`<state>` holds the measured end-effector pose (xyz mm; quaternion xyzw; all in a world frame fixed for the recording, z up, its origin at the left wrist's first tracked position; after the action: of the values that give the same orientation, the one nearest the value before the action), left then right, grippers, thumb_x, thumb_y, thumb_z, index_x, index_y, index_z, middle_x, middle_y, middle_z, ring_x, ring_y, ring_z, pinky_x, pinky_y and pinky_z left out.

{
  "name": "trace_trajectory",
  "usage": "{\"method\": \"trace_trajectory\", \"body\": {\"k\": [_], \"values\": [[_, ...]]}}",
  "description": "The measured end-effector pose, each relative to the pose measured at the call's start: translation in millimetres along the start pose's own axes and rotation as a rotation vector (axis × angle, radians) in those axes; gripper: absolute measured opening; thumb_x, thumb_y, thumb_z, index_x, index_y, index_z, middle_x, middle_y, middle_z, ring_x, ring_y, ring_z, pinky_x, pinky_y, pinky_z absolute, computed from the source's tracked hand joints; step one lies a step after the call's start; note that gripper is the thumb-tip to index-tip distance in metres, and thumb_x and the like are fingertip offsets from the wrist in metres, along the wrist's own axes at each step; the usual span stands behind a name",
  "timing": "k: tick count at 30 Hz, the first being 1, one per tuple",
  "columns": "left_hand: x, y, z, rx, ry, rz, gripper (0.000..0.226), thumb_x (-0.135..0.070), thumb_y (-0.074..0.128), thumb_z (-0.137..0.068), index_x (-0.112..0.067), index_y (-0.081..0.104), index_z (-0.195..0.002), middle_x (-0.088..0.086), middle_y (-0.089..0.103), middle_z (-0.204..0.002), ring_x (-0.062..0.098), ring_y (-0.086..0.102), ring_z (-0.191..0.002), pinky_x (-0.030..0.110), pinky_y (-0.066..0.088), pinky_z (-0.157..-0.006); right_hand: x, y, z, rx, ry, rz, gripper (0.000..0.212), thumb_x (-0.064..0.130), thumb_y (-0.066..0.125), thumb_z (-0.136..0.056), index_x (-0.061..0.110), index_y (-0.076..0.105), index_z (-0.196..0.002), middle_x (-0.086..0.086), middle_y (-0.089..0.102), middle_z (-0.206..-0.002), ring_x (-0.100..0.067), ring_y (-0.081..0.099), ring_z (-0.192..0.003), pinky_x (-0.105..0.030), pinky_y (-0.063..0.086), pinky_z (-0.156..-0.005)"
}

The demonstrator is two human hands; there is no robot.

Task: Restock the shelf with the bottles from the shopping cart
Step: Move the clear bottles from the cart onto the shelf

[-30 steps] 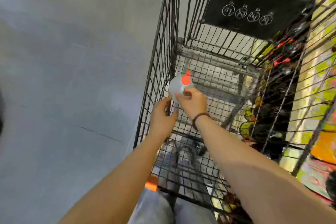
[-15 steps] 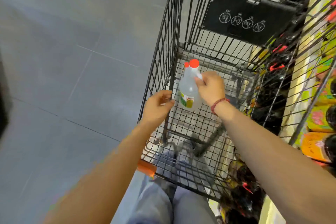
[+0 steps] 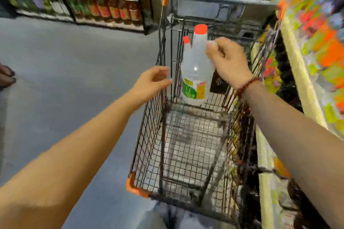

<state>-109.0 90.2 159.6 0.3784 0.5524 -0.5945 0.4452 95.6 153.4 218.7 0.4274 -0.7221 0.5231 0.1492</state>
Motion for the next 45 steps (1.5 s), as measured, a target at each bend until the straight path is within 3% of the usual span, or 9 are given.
{"method": "trace_trajectory", "body": {"k": [7, 11, 15, 19, 23, 30, 36, 39, 45], "values": [[-131.5, -12.1, -6.3, 0.191, 0.279, 0.010, 0.048, -0.038, 0.069, -0.081, -0.033, 0.052, -0.125, -0.005, 0.059, -0.123, 0.013, 0.057, -0.114, 0.041, 0.047, -0.098, 88.7, -104.7, -34.2, -0.192, -0.101, -0.014, 0.036, 0.035, 0.043, -0.093, 0.009, 0.061, -0.077, -0.011, 0.062, -0.081, -0.027, 0.059, -0.079, -0.047, 0.049, -0.075], [-188.2, -16.8, -1.3, 0.354, 0.407, 0.104, 0.044, -0.036, 0.071, -0.076, -0.032, 0.054, -0.117, -0.001, 0.062, -0.121, 0.015, 0.061, -0.112, 0.043, 0.048, -0.097, 134.8, -150.0, -42.8, -0.299, -0.104, -0.018, 0.033, 0.037, 0.043, -0.092, 0.023, 0.056, -0.065, -0.003, 0.059, -0.073, -0.024, 0.058, -0.072, -0.041, 0.049, -0.068], [-221.9, -23.1, 6.1, 0.481, 0.472, 0.201, 0.046, -0.032, 0.066, -0.078, -0.022, 0.055, -0.121, -0.001, 0.063, -0.121, 0.015, 0.061, -0.113, 0.038, 0.053, -0.090, 183.2, -176.3, -38.8, -0.406, -0.129, -0.032, 0.040, 0.031, 0.043, -0.094, 0.023, 0.051, -0.056, 0.006, 0.053, -0.060, 0.000, 0.047, -0.052, -0.023, 0.038, -0.057], [-245.6, -22.5, 21.7, 0.616, 0.500, 0.284, 0.037, -0.032, 0.064, -0.082, -0.019, 0.057, -0.116, -0.001, 0.067, -0.111, 0.017, 0.065, -0.103, 0.038, 0.054, -0.085, 218.3, -192.1, -30.0, -0.520, -0.110, -0.019, 0.042, 0.029, 0.043, -0.095, 0.021, 0.049, -0.054, 0.010, 0.049, -0.054, 0.003, 0.043, -0.047, -0.024, 0.037, -0.056], [-258.3, -19.3, 39.6, 0.728, 0.532, 0.337, 0.024, -0.032, 0.062, -0.080, -0.024, 0.061, -0.103, -0.007, 0.071, -0.098, 0.012, 0.068, -0.093, 0.033, 0.055, -0.073, 236.3, -203.1, -9.3, -0.607, -0.056, 0.024, 0.043, 0.029, 0.044, -0.096, 0.022, 0.048, -0.054, 0.013, 0.048, -0.050, 0.005, 0.042, -0.045, -0.022, 0.035, -0.054], [-249.8, 17.4, 85.0, 0.869, 0.567, 0.246, 0.045, -0.035, 0.075, -0.064, -0.024, 0.061, -0.105, -0.011, 0.072, -0.092, 0.009, 0.069, -0.088, 0.041, 0.054, -0.075, 238.5, -206.8, 72.4, -0.736, 0.155, 0.185, 0.041, 0.035, 0.040, -0.095, 0.021, 0.048, -0.057, 0.006, 0.050, -0.061, -0.005, 0.045, -0.055, -0.024, 0.035, -0.055], [-220.6, 81.6, 151.3, 1.078, 0.502, 0.326, 0.060, -0.031, 0.080, -0.050, -0.016, 0.062, -0.105, -0.009, 0.072, -0.088, 0.002, 0.068, -0.077, 0.016, 0.051, -0.058, 236.1, -213.9, 187.0, -0.838, 0.404, 0.317, 0.042, 0.033, 0.039, -0.097, 0.020, 0.049, -0.059, 0.004, 0.052, -0.064, -0.002, 0.047, -0.059, -0.019, 0.036, -0.057], [-213.3, 112.2, 191.7, 1.192, 0.458, 0.377, 0.065, -0.029, 0.077, -0.048, -0.009, 0.061, -0.108, -0.007, 0.072, -0.087, 0.003, 0.068, -0.075, 0.015, 0.050, -0.056, 248.2, -222.1, 243.3, -0.910, 0.510, 0.422, 0.043, 0.027, 0.039, -0.100, 0.020, 0.050, -0.059, 0.009, 0.051, -0.062, 0.007, 0.046, -0.052, -0.010, 0.033, -0.053], [-196.1, 158.6, 288.5, 1.439, 0.445, 0.330, 0.057, -0.014, 0.087, -0.053, -0.010, 0.060, -0.103, -0.002, 0.072, -0.089, 0.005, 0.069, -0.077, 0.016, 0.051, -0.060, 294.1, -218.3, 360.9, -1.042, 0.685, 0.453, 0.029, 0.032, 0.042, -0.098, 0.023, 0.056, -0.074, 0.005, 0.058, -0.073, 0.000, 0.054, -0.066, -0.019, 0.046, -0.057]]}}
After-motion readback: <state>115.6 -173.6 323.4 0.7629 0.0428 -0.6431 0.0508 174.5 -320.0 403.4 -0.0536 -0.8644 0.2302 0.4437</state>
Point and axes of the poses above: each hand's wrist, its own z-axis away from the middle knuckle, its own y-axis out of the palm, x = y × z, the point moved 4 cm from there along -z, towards the middle knuckle
